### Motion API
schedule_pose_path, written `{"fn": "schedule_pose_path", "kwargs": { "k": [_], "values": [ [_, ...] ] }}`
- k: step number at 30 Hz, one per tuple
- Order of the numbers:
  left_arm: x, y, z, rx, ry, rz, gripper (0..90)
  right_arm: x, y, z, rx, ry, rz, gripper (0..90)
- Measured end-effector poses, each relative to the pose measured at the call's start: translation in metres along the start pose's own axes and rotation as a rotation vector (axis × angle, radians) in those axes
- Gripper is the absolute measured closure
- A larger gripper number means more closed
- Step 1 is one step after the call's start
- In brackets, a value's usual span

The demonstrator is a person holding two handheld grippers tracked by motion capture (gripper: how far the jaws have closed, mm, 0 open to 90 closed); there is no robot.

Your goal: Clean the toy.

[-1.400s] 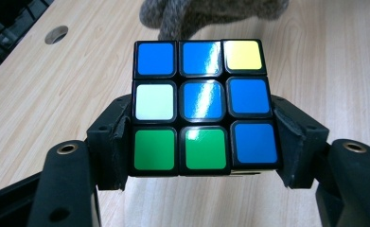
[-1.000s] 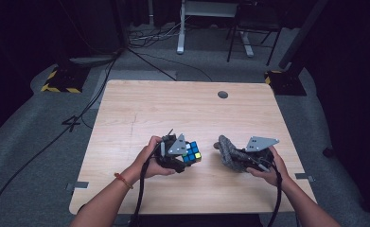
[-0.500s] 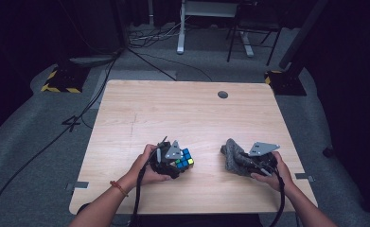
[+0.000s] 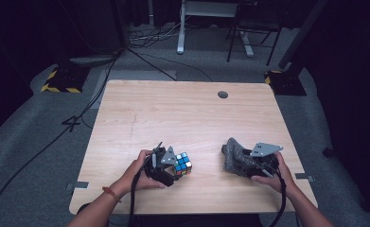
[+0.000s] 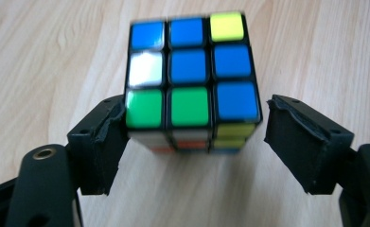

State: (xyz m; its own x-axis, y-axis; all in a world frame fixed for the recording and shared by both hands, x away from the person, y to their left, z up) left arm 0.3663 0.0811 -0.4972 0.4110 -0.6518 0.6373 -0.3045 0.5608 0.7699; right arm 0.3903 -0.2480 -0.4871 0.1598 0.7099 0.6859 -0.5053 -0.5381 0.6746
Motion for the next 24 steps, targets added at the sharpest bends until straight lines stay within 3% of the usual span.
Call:
{"fn": "schedule_pose_path", "kwargs": {
  "k": [6,8,14,16,20,24],
  "values": [
    [-0.014,0.01,0.012,-0.013,-0.015,-0.018,26.5,0.01,0.01,-0.003,-0.029,0.018,0.038,33.0],
    [-0.019,0.011,0.019,-0.04,-0.018,-0.031,27.6,0.013,0.012,-0.005,-0.034,0.031,0.046,32.9],
    [-0.025,0.012,0.034,-0.073,-0.041,-0.051,28.2,0.023,0.012,-0.019,0.001,0.071,0.076,35.5],
    [-0.026,0.015,0.032,-0.059,-0.039,-0.045,26.3,0.026,0.009,-0.027,0.03,0.086,0.081,35.8],
    [-0.022,0.016,0.015,-0.057,0.008,-0.001,21.4,0.035,-0.003,-0.041,0.078,0.122,0.07,36.4],
    [-0.013,0.011,0.004,-0.069,-0.022,0.007,16.5,0.046,-0.021,-0.057,0.115,0.168,0.052,36.6]
  ]
}}
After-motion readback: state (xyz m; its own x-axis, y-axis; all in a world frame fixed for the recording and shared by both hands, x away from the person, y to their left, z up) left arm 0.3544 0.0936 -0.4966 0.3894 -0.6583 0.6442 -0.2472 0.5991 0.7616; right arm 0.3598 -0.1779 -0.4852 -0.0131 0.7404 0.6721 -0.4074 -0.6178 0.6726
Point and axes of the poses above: each handheld gripper's, and its own axes: y roughly backward along the jaws, x roughly out of its top, z roughly to its right, the point moved 4 cm from there along -y, roughly forward along the jaws, and after that the axes turned 11 degrees about y, right-handed, at the moved point
